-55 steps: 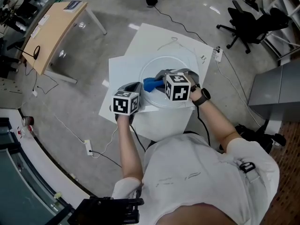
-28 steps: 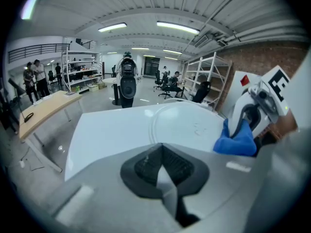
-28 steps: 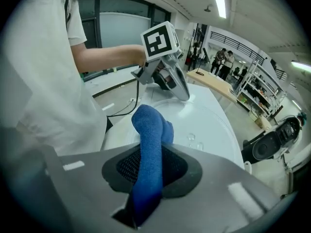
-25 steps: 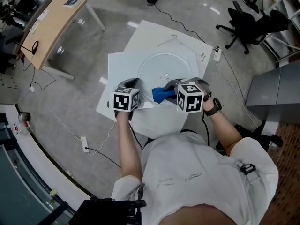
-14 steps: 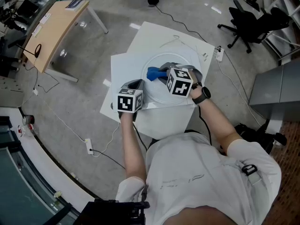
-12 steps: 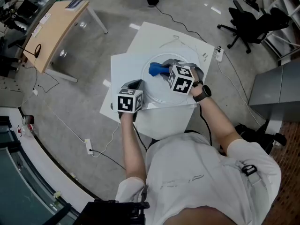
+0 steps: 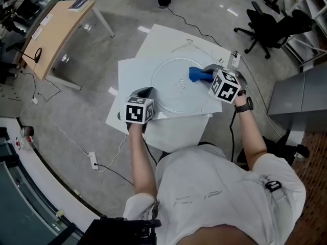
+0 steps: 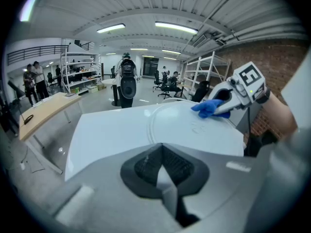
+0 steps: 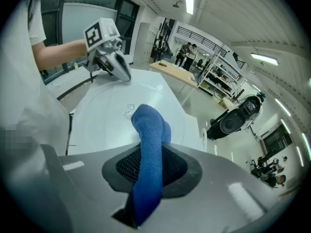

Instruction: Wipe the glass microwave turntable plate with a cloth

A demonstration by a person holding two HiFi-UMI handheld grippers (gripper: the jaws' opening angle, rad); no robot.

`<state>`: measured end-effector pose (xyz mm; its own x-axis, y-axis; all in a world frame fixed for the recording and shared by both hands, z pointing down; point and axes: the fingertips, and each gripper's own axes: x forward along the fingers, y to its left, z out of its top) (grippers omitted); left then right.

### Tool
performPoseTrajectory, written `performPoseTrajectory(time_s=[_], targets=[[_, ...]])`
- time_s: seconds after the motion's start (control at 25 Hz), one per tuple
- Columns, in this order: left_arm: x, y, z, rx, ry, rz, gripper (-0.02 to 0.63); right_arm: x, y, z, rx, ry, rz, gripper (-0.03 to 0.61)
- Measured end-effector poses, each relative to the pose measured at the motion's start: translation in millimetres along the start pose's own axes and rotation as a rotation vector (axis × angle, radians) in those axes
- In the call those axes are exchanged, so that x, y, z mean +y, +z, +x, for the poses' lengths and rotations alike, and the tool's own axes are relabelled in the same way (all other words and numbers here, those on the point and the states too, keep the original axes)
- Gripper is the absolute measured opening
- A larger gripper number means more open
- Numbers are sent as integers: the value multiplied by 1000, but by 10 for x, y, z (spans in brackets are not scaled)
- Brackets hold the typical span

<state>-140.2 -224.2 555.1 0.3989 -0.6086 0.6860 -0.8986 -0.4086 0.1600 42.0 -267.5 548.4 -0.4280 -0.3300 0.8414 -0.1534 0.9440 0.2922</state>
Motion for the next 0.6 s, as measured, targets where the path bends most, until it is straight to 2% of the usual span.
performPoseTrajectory(time_s=[0.12, 0.32, 0.44, 0.6], targets=[[0, 5, -6, 0, 0, 1, 0, 282, -51, -145, -17, 94, -19, 81], [-12, 9, -5, -1, -2, 1, 0, 792, 79, -236, -14, 230, -121, 81], [-17, 13, 1, -2, -1, 1, 0, 1013, 328, -156, -55, 276, -173, 83], [-20, 4, 7, -2, 0, 4, 0, 1140, 696, 26, -125, 300, -182, 84]])
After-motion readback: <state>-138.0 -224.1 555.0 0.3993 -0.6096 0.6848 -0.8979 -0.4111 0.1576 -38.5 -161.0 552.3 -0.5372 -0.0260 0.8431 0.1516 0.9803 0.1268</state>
